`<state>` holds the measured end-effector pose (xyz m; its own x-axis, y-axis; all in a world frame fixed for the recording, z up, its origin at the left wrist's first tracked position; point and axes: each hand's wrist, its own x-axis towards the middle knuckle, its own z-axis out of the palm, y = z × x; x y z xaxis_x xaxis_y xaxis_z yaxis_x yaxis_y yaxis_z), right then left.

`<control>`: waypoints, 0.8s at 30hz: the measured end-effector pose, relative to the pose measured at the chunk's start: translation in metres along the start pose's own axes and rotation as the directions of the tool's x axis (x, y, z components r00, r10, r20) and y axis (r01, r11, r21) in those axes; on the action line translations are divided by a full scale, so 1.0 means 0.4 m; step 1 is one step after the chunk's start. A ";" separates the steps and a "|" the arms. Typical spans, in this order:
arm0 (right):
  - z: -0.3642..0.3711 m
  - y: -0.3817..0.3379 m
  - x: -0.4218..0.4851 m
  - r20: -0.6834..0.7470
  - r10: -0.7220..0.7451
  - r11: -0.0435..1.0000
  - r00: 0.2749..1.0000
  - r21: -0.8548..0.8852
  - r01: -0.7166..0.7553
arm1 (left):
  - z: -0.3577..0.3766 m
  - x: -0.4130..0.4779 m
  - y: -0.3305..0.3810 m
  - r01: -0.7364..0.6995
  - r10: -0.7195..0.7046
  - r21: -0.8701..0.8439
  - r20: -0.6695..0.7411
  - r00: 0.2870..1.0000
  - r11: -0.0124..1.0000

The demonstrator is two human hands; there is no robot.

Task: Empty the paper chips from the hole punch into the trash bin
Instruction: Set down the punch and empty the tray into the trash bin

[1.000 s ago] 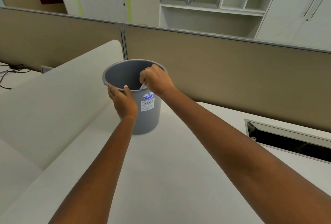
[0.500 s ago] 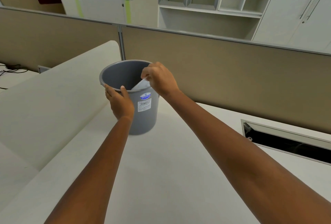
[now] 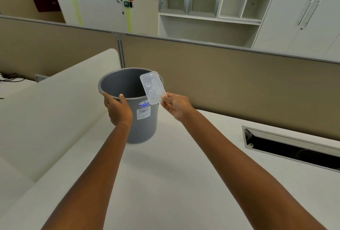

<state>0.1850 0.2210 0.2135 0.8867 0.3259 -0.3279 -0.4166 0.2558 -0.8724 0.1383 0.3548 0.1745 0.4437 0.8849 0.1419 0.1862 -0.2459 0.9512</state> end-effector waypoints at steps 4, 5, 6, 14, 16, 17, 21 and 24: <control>-0.024 0.022 -0.010 -0.001 0.082 0.995 0.997 0.050 -0.081 | 0.003 -0.002 0.000 0.002 -0.002 -0.003 -0.009 1.000 1.000; -0.026 0.021 -0.011 0.004 0.085 0.994 0.996 0.061 -0.085 | 0.003 -0.002 0.000 0.003 -0.003 -0.002 -0.009 1.000 1.000; -0.027 0.020 -0.012 0.006 0.087 0.994 0.996 0.068 -0.087 | 0.003 -0.002 0.000 0.004 -0.004 0.000 -0.010 1.000 1.000; -0.026 0.002 0.004 0.022 0.089 0.993 0.996 0.071 -0.091 | 0.002 -0.001 -0.002 0.009 -0.009 0.017 -0.008 1.000 1.000; -0.017 -0.010 0.016 0.021 0.062 0.997 0.998 0.040 -0.063 | 0.002 -0.002 -0.002 0.005 -0.005 0.022 -0.009 1.000 1.000; -0.010 -0.017 0.021 0.015 0.037 0.999 0.999 0.019 -0.037 | 0.002 -0.002 -0.002 0.003 -0.003 0.024 -0.010 1.000 1.000; 0.033 -0.048 0.035 -0.046 -0.278 0.900 0.959 -0.361 0.244 | 0.001 -0.004 -0.001 0.005 -0.004 0.025 -0.016 1.000 1.000; 0.069 -0.066 0.021 0.124 -0.596 0.482 0.793 -0.734 0.477 | 0.000 -0.003 -0.002 0.005 -0.005 0.027 -0.018 1.000 1.000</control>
<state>0.1978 0.2422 0.2439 0.9268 0.2192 0.3048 0.3696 -0.3894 -0.8437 0.1375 0.3539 0.1735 0.4270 0.8930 0.1423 0.2126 -0.2521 0.9441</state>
